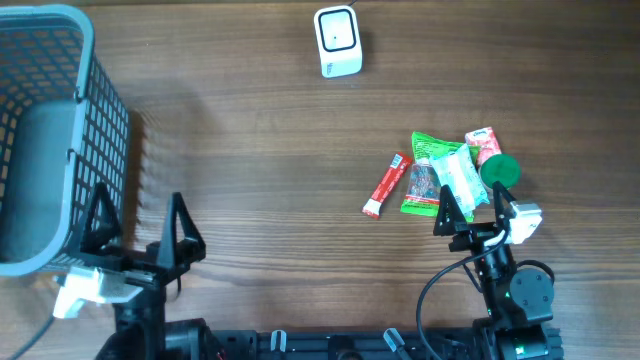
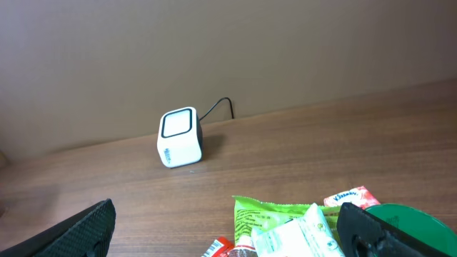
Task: Scan the item barcode
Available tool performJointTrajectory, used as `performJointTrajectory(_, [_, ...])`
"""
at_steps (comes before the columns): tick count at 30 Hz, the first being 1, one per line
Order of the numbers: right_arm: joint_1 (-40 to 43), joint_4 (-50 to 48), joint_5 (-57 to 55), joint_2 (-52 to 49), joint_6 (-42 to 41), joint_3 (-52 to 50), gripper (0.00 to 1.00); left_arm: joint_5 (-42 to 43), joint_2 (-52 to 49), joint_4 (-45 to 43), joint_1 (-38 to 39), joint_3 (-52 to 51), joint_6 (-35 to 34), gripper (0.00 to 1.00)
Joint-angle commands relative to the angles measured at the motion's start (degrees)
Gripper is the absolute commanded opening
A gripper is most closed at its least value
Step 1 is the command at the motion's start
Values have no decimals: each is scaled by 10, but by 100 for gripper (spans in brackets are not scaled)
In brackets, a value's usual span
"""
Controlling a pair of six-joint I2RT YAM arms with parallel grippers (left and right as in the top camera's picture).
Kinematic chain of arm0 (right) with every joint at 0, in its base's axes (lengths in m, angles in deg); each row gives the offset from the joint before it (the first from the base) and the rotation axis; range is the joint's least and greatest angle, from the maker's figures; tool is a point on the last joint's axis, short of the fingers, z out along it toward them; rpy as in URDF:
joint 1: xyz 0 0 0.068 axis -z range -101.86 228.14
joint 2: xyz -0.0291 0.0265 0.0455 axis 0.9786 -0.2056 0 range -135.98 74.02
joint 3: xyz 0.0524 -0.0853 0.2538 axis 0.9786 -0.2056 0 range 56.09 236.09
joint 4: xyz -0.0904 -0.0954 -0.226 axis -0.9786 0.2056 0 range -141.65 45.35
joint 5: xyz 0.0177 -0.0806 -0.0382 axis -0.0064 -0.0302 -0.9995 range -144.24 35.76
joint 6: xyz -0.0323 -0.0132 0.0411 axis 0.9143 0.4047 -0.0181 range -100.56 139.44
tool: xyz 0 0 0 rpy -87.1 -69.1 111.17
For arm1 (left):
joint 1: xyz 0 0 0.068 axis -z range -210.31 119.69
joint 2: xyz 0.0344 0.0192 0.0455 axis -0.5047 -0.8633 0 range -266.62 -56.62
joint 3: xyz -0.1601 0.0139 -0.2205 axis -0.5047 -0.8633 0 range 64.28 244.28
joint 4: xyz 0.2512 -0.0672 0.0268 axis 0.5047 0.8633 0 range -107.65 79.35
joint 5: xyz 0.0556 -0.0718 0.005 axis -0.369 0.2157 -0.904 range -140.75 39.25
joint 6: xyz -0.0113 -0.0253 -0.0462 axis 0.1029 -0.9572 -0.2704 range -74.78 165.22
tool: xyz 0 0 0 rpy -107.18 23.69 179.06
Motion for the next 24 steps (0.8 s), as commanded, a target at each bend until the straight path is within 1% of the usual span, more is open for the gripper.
performJointTrajectory(1, [3, -3, 8, 3, 0, 0, 100, 48, 5, -84, 5, -107, 1, 100])
performJointTrajectory(5, [3, -3, 8, 3, 0, 0, 100, 42, 5, -71, 5, -178, 1, 100])
performJointTrajectory(7, [3, -3, 8, 3, 0, -1, 100, 36, 5, -34, 5, -183, 2, 100])
performJointTrajectory(10, [3, -3, 8, 3, 0, 0, 100, -8, 5, 123, 5, -183, 3, 100])
performJointTrajectory(12, [3, -3, 8, 3, 0, -1, 100, -33, 5, 186, 5, -183, 3, 100])
performJointTrajectory(13, [3, -3, 8, 3, 0, -1, 100, -47, 5, 197, 6, -183, 12, 100])
performJointTrajectory(15, [3, -3, 8, 3, 0, -1, 100, -46, 5, 197, 19, -183, 108, 100])
performJointTrajectory(16, [3, -3, 8, 3, 0, -1, 100, -46, 5, 197, 25, -183, 137, 100])
performJointTrajectory(17, [3, -3, 8, 3, 0, -1, 100, -49, 5, 197, 29, -183, 145, 100])
performJointTrajectory(24, [3, -3, 8, 3, 0, 0, 100, -49, 5, 196, 28, -183, 145, 100])
